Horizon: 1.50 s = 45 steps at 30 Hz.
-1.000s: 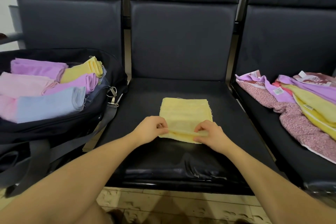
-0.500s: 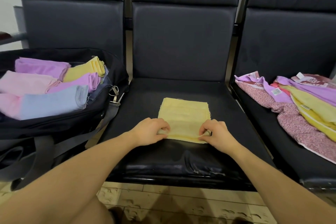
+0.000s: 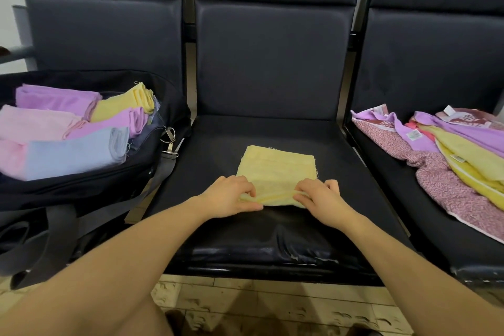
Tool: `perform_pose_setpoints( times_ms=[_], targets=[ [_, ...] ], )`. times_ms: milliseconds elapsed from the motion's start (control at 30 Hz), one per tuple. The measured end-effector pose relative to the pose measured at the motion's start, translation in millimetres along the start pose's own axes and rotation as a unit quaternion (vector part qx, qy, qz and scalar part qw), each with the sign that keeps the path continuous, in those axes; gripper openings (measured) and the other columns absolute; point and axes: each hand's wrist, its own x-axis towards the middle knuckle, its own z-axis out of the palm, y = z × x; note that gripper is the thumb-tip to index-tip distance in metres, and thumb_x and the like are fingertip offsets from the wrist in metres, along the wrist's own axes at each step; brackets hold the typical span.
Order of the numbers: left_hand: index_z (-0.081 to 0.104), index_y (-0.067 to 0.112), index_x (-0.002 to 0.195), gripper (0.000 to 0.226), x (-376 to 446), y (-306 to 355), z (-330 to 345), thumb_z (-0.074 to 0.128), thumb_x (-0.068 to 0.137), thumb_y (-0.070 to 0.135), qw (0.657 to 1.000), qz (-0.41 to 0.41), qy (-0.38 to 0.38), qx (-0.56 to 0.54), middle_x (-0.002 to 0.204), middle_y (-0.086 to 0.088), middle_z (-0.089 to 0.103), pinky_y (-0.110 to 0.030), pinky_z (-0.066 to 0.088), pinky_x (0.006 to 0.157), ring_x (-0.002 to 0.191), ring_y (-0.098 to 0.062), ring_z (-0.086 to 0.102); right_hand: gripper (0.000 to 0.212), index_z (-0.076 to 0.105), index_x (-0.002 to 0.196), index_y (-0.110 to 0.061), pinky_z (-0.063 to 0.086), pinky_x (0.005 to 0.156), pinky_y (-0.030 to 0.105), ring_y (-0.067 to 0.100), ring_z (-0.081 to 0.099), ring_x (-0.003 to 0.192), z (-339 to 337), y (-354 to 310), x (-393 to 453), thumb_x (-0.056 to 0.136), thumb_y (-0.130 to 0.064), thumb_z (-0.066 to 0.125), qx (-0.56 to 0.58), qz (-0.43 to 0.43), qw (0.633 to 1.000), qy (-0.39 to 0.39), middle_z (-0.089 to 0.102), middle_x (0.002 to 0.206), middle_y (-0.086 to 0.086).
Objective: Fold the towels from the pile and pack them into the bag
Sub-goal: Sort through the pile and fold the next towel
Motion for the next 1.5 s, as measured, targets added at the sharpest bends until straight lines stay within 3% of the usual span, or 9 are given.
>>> perform_pose_setpoints(
  times_ms=[233,400,500,600,767,867,1000,1200,1500],
  targets=[
    [0.058,0.023,0.102,0.035,12.3,7.3,8.1,0.06,0.085,0.054,0.997,-0.047,0.049,-0.037,0.103,0.01,0.056,-0.032,0.026,0.098,0.1,-0.012,0.047,0.022,0.049,0.086,-0.03,0.015,0.077,0.023,0.024,0.04,0.103,-3.9,7.9,16.9,0.102,-0.039,0.036,0.12,0.074,0.99,-0.01,0.047,0.074,-0.009],
    [0.054,0.03,0.089,0.012,21.6,2.7,0.0,0.065,0.087,0.032,0.967,-0.113,0.07,-0.218,0.099,0.008,0.059,-0.033,0.034,0.102,0.103,-0.019,0.054,0.026,0.045,0.076,-0.032,0.017,0.103,0.031,0.02,0.048,0.098,-13.1,15.1,19.3,0.101,-0.037,0.039,0.138,0.09,0.986,0.036,0.053,0.078,-0.003],
    [0.055,0.027,0.096,0.013,24.5,3.7,-8.7,0.065,0.088,0.029,0.945,-0.12,0.103,-0.286,0.104,0.006,0.058,-0.025,0.042,0.083,0.1,-0.015,0.055,0.022,0.051,0.077,-0.034,0.021,0.097,0.03,0.019,0.051,0.1,-15.6,17.9,21.5,0.099,-0.037,0.045,0.175,0.091,0.978,0.074,0.057,0.081,-0.009],
    [0.053,0.029,0.107,0.023,29.2,9.4,-16.7,0.066,0.088,0.03,0.922,-0.133,0.166,-0.323,0.104,0.005,0.058,-0.024,0.042,0.076,0.093,-0.012,0.054,0.017,0.059,0.078,-0.034,0.035,0.103,0.042,0.022,0.055,0.101,-16.6,21.2,31.5,0.094,-0.037,0.054,0.233,0.112,0.957,0.135,0.063,0.084,-0.01],
    [0.044,0.025,0.13,0.043,55.0,24.4,-24.8,0.061,0.091,0.03,0.904,-0.201,0.265,-0.268,0.114,0.002,0.058,-0.036,0.048,0.091,0.104,-0.017,0.056,0.007,0.061,0.095,-0.024,0.036,0.104,0.045,0.015,0.055,0.094,-20.5,12.5,60.4,0.093,-0.03,0.057,0.209,0.144,0.947,0.199,0.062,0.091,-0.005],
    [0.039,0.021,0.135,0.049,78.9,26.5,-25.1,0.06,0.092,0.029,0.887,-0.244,0.297,-0.258,0.103,0.003,0.056,-0.037,0.049,0.09,0.1,-0.019,0.058,0.015,0.062,0.102,-0.021,0.032,0.104,0.038,0.013,0.051,0.09,-22.1,13.6,80.1,0.093,-0.03,0.056,0.201,0.187,0.933,0.232,0.061,0.092,-0.005],
    [0.037,0.017,0.132,0.044,105.5,17.6,-14.7,0.056,0.094,0.028,0.895,-0.286,0.288,-0.184,0.084,0.002,0.058,-0.035,0.046,0.087,0.08,-0.018,0.058,0.017,0.06,0.105,-0.02,0.022,0.09,0.029,0.011,0.048,0.085,-15.7,23.3,96.4,0.094,-0.033,0.055,0.175,0.228,0.931,0.225,0.059,0.09,-0.007],
    [0.042,0.018,0.128,0.032,115.2,6.6,22.4,0.045,0.098,0.03,0.908,-0.341,0.242,-0.022,0.123,-0.006,0.053,-0.034,0.035,0.092,0.11,-0.024,0.052,0.036,0.059,0.11,-0.021,0.019,0.102,0.037,0.015,0.054,0.105,-2.0,23.5,97.9,0.093,-0.051,0.05,0.139,0.237,0.94,0.202,0.059,0.103,-0.007],
    [0.047,0.013,0.12,0.038,105.7,7.0,21.6,0.032,0.1,0.042,0.917,-0.315,0.245,0.008,0.112,-0.006,0.06,-0.034,0.036,0.086,0.1,-0.023,0.057,0.076,0.046,0.128,-0.005,0.026,0.102,0.042,0.03,0.038,0.122,16.2,13.7,78.8,0.085,-0.068,0.048,-0.073,0.315,0.934,0.155,0.041,0.134,0.013]
  ],
)
